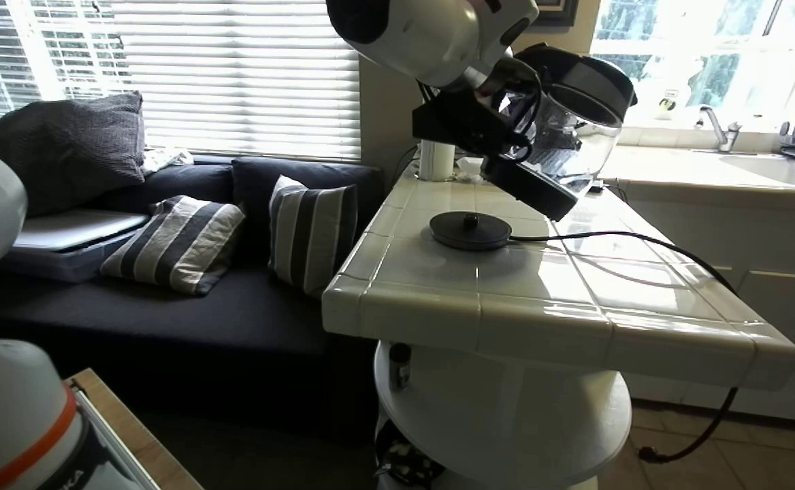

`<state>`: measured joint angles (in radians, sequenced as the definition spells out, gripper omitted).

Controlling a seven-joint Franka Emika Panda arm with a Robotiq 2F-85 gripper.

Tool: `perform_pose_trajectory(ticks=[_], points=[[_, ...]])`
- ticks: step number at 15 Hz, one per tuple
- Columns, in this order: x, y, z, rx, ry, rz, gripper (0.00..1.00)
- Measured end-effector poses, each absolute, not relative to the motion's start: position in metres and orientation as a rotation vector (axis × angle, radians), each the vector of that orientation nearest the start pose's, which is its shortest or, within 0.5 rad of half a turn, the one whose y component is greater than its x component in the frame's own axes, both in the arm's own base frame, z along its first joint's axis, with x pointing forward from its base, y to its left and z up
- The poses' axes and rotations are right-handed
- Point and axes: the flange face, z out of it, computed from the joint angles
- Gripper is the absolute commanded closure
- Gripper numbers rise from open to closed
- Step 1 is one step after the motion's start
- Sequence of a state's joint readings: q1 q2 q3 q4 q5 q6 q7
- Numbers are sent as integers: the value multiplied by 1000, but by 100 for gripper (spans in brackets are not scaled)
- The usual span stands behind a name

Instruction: Put the kettle on the stand

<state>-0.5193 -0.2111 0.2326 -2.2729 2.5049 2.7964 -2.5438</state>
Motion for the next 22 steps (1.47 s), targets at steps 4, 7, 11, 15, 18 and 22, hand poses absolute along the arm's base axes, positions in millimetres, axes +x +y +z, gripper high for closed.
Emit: perform_pose_trajectory(ticks=[4, 7, 11, 15, 18, 22], points=[[469, -148, 457, -2538, 41, -1996, 100], [473, -139, 457, -2552, 32, -1975, 100], [472, -139, 457, -2555, 34, -1973, 100], [467, -143, 442, -2581, 56, -1932, 100], [460, -153, 436, -2595, 81, -1932, 100], [449, -163, 436, -2588, 80, -1977, 100]])
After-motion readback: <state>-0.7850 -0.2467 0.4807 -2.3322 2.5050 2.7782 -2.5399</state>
